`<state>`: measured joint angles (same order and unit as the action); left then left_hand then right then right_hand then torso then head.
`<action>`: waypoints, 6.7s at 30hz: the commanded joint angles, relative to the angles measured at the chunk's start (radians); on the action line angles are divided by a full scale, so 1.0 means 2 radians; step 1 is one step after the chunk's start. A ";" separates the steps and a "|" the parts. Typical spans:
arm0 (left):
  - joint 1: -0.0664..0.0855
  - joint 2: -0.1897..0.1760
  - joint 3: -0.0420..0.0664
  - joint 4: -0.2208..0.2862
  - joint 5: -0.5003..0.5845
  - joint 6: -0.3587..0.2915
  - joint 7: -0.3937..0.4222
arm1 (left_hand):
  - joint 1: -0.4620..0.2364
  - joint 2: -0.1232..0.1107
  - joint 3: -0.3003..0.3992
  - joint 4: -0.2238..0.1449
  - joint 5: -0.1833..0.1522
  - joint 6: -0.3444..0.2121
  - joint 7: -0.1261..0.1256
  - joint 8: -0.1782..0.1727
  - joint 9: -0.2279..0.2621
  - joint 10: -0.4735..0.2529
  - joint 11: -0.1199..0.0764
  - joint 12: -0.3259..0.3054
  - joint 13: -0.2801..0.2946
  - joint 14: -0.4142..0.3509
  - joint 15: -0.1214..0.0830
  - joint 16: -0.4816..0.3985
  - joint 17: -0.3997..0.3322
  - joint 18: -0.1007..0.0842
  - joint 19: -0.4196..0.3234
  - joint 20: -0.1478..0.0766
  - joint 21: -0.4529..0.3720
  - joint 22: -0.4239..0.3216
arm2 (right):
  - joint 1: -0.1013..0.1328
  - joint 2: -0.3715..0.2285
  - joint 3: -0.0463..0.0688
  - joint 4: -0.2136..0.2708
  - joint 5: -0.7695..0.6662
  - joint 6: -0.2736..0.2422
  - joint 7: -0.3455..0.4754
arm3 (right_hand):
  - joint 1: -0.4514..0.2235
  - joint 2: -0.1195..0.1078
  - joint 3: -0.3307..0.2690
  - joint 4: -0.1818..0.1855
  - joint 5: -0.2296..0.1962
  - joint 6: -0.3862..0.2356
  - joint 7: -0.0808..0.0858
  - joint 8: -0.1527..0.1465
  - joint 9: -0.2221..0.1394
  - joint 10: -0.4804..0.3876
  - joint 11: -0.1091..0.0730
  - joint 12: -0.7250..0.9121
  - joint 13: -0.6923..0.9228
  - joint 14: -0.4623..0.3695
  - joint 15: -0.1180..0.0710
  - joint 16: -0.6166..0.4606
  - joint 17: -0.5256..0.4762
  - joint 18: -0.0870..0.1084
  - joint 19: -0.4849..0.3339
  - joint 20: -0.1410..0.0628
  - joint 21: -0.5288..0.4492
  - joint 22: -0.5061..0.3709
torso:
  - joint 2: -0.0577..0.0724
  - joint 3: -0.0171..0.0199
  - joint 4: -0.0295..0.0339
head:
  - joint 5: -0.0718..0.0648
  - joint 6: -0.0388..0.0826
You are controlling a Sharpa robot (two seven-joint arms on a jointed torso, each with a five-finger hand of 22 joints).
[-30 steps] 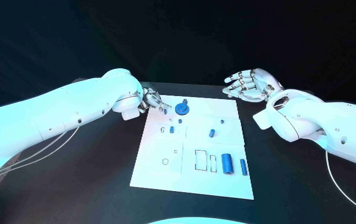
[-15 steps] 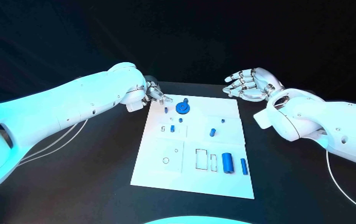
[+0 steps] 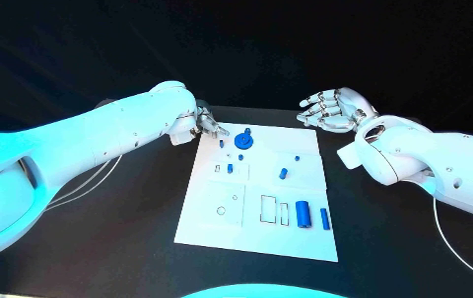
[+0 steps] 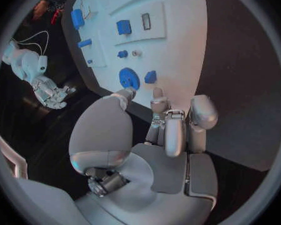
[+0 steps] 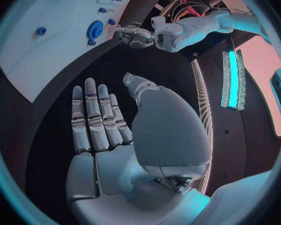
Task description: Assemble the parts on the task board
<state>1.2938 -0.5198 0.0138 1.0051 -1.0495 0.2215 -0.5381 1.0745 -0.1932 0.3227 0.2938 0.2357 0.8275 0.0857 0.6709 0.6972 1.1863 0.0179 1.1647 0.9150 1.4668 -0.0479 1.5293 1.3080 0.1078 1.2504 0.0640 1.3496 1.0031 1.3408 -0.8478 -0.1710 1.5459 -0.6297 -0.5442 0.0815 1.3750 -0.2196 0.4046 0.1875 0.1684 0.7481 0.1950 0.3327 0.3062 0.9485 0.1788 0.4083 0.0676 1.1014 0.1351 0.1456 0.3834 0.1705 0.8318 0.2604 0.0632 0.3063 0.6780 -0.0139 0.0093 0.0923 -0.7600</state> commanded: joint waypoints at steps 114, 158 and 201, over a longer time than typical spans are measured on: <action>-0.010 -0.094 -0.017 0.153 0.006 -0.003 0.025 | 0.093 -0.012 0.268 -0.089 0.009 0.022 -0.013 0.044 0.019 0.050 -0.016 0.035 0.037 0.050 -0.011 0.018 0.125 -0.010 0.033 -0.010 0.029 0.066 | -0.006 -0.002 0.000 -0.004 0.009 0.012 0.010 | -0.008 0.007 0.002 -0.002 -0.002 -0.005 0.027 0.004 -0.001 -0.006 0.002 -0.001 -0.002 -0.008 0.002 -0.007 -0.006 0.007 -0.011 0.003 -0.001 -0.012 | -0.003 -0.0009 0.0025 | 0.006 -0.006; -0.024 -0.101 -0.025 0.178 -0.018 0.003 0.013 | 0.088 -0.015 0.273 -0.092 0.010 0.025 -0.014 0.044 0.018 0.055 -0.017 0.037 0.041 0.050 -0.012 0.018 0.125 -0.010 0.033 -0.010 0.029 0.066 | -0.008 -0.007 0.000 -0.001 0.008 0.006 0.015 | -0.008 0.008 0.003 -0.004 -0.002 -0.004 0.027 0.006 -0.001 -0.005 0.001 0.000 -0.002 -0.007 0.001 -0.007 -0.008 0.007 -0.014 0.004 -0.001 -0.017 | -0.003 -0.0001 0.0017 | 0.006 -0.009; -0.030 -0.099 -0.026 0.181 -0.018 0.004 0.015 | 0.086 -0.016 0.276 -0.093 0.010 0.026 -0.015 0.044 0.018 0.056 -0.018 0.038 0.042 0.050 -0.012 0.018 0.125 -0.009 0.033 -0.011 0.028 0.065 | -0.008 -0.006 0.000 -0.004 0.012 0.015 0.011 | -0.008 0.008 0.004 -0.005 -0.002 -0.004 0.027 0.006 -0.002 -0.005 0.001 0.000 -0.002 -0.006 0.001 -0.008 -0.008 0.007 -0.016 0.004 -0.001 -0.019 | -0.003 -0.0008 0.0027 | 0.006 -0.007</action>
<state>1.2368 -0.7199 -0.0373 1.3644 -1.0814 0.2100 -0.5094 1.2481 -0.2299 0.7120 0.2635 0.2492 0.8574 0.0711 0.7510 0.7014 1.2903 -0.0175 1.2351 0.9978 1.4667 -0.0623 1.5603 1.3074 0.1077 1.3077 0.0429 1.4010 1.1340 1.3253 -0.8597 -0.1719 1.5384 -0.6074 -0.5320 0.0961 1.3646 -0.2092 0.4103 0.1820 0.1684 0.7482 0.1949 0.3405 0.3043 0.9450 0.1823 0.4082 0.0658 1.0913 0.1392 0.1340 0.3676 0.1703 0.8086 0.2684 0.0635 0.2687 0.6723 -0.0151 0.0139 0.1055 -0.7742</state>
